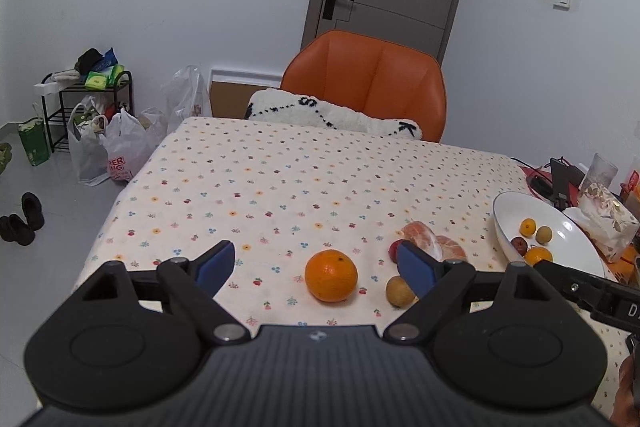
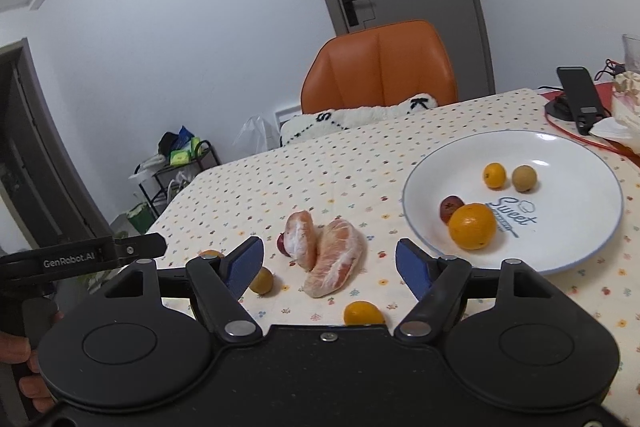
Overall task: Organize fruits
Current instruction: 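Move the left tool to another large orange while the right tool approaches a pomelo segment, then close the left tool on the orange while the right tool grasps the pink pomelo segment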
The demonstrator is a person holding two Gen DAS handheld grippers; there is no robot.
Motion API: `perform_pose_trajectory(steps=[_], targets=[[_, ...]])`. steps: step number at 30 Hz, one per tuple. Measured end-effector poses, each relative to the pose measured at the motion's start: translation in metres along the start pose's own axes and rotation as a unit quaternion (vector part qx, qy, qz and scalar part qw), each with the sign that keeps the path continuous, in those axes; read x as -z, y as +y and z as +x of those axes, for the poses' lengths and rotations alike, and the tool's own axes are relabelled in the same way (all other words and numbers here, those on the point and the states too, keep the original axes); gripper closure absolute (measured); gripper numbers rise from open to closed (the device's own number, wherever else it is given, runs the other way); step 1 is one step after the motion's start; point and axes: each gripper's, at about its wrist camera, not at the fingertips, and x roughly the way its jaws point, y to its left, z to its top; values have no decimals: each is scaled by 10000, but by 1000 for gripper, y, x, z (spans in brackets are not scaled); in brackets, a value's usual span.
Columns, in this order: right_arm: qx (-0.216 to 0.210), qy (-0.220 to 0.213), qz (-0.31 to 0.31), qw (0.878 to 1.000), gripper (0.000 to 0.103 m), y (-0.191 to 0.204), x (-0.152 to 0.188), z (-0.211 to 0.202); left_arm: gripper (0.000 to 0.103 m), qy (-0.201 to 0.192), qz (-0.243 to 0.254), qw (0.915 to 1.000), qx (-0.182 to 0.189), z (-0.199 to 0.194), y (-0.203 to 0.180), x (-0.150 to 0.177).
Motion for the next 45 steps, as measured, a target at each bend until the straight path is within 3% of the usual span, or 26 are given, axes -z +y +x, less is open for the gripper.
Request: perform_pose_trajectory(steps=[24,28,36,38,41,45], targets=[[-146,597,-405,9973,41,26,-11,67,49,458,-380,9978,307,65,8,12],[-156,682,-433,9966,42,27,-10,79,63,625,-459,9960,455,74,9,15],[-235,781,-466,9956,47,35,-8,99,64,624,-434,9966,320,74,11,10],[-282,832,-481,9950,54,37,-8,105,64,602,-444,9968,274,72,14,8],[-48,828,-601,9947,79,40,-7,108,64,589,-456,9970,205,69,17,7],[-122,781,-337,9963,82,30,-10,99,64,589,-464,9971,164,64,17,6]])
